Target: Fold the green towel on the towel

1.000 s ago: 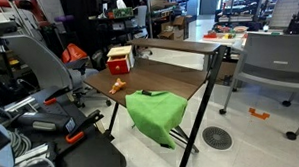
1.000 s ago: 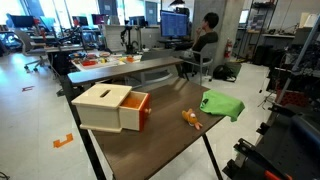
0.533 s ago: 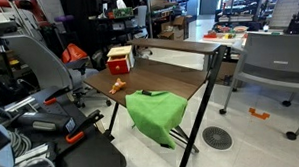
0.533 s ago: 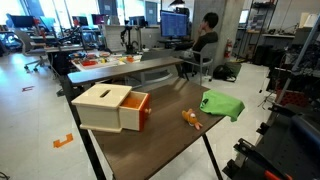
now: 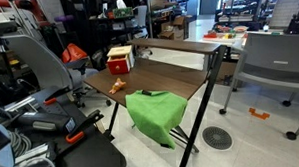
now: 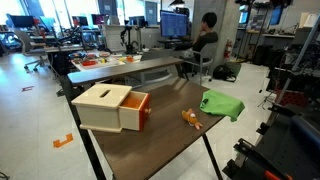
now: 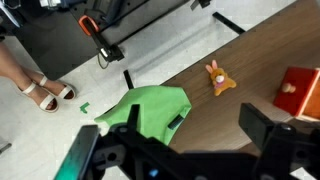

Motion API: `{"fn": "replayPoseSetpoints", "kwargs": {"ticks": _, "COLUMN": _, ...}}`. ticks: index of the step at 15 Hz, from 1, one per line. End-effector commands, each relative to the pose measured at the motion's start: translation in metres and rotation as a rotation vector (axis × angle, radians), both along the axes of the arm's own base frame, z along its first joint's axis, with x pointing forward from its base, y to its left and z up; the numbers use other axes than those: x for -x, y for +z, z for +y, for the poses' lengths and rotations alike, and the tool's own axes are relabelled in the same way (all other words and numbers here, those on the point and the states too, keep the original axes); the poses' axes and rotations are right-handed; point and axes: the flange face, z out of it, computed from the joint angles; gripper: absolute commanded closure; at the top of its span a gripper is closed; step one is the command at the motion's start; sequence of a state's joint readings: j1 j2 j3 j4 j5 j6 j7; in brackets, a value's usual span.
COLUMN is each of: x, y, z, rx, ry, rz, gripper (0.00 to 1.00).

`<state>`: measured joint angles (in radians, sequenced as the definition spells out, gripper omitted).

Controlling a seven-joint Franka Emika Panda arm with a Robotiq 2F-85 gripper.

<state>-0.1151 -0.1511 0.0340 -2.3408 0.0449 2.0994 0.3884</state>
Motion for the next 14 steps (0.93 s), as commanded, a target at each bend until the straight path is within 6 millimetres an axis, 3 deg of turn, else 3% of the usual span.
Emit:
{"fn": "replayPoseSetpoints", "kwargs": {"ticks": 1, "x": -0.058, "y": -0.056, "z": -0.033, "rx": 0.049, "ry": -0.130, "rz": -0.015, "gripper": 0.00}}
{"fn": "replayPoseSetpoints", "kwargs": {"ticks": 4, "x": -0.090, "y": -0.105, "z": -0.052, "rx": 0.096, "ry": -0.217, "rz": -0.043, "gripper": 0.00}}
{"fn": "replayPoseSetpoints", "kwargs": {"ticks": 7, "x": -0.111, "y": -0.145, "z": -0.057, "rx": 0.115, "ry": -0.283, "rz": -0.070, "gripper": 0.00}}
{"fn": "replayPoseSetpoints", "kwargs": {"ticks": 14, "x": -0.119, "y": -0.220, "z": -0.045, "rx": 0.175, "ry": -0.334, "rz": -0.090, "gripper": 0.00}}
